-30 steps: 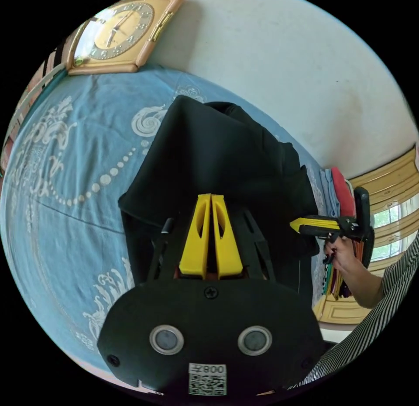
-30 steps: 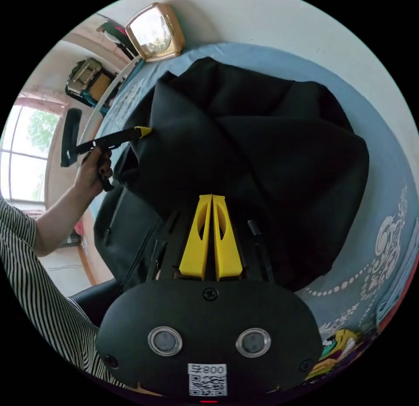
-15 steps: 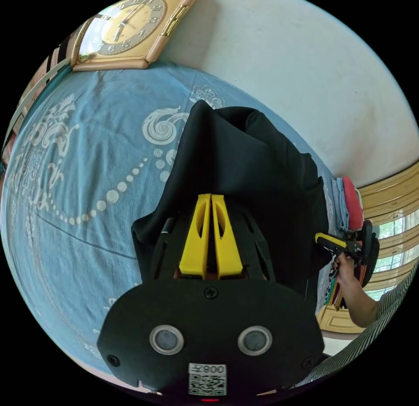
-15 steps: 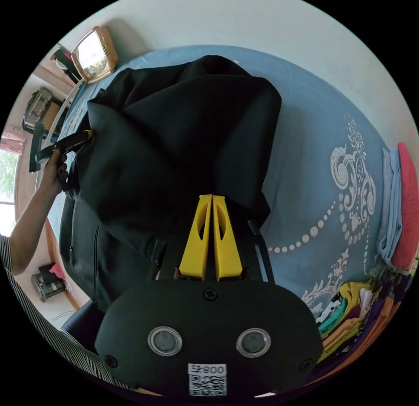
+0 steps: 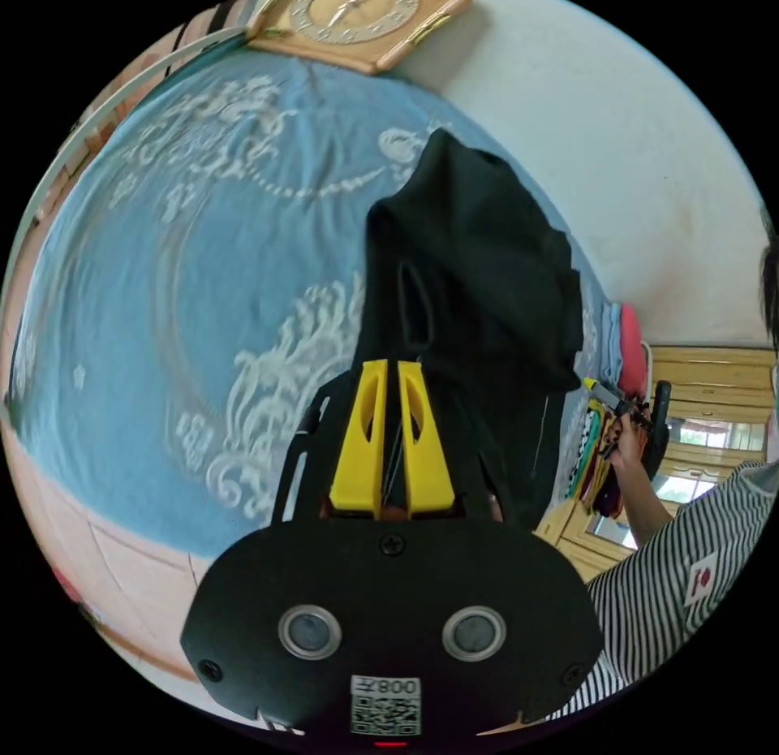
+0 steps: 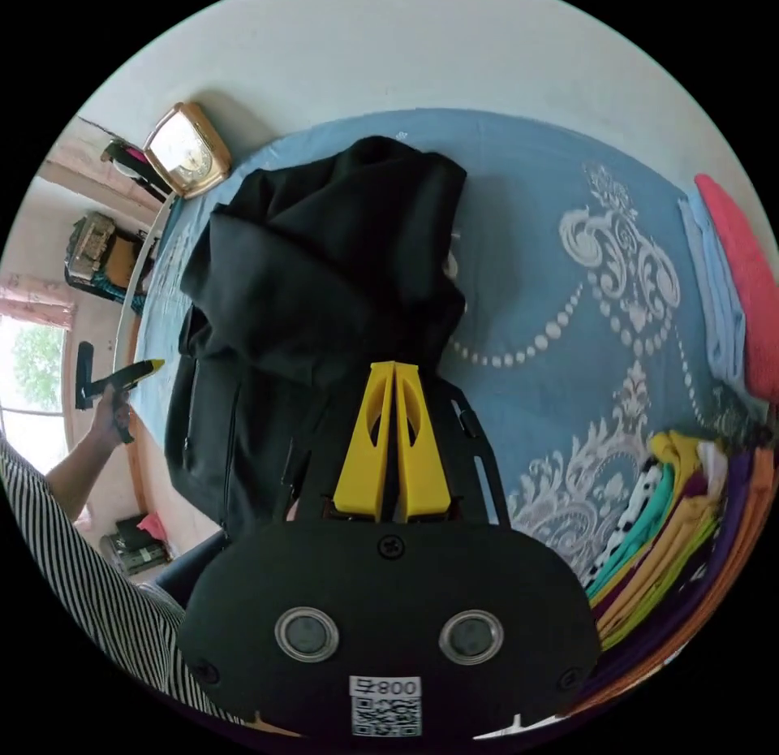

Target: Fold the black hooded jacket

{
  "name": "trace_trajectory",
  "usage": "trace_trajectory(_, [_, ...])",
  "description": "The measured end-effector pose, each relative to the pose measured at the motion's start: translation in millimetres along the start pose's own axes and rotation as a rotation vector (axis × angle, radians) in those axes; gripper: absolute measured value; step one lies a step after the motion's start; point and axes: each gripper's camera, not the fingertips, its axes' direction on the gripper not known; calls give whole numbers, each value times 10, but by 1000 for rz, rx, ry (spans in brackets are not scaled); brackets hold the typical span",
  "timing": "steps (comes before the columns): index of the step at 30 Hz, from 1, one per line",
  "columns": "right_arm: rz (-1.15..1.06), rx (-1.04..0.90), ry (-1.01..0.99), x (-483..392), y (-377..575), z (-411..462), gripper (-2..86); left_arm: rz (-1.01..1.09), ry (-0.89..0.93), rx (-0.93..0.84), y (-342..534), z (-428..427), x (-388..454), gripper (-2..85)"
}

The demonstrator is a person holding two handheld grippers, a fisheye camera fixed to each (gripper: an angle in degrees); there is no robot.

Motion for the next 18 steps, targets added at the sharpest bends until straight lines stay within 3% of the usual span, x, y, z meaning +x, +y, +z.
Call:
trace_trajectory(4, [123, -94, -151, 336, 635, 149, 1, -67, -24, -164, 426, 18, -314, 68])
trace_trajectory(9, [243, -298, -229, 634, 1521, 463, 4, -130, 94, -335, 821, 208, -668, 97])
trace_trajectory(18, [404, -428, -271, 1001, 2464, 947, 42, -188, 119, -437, 975, 454, -1056, 103])
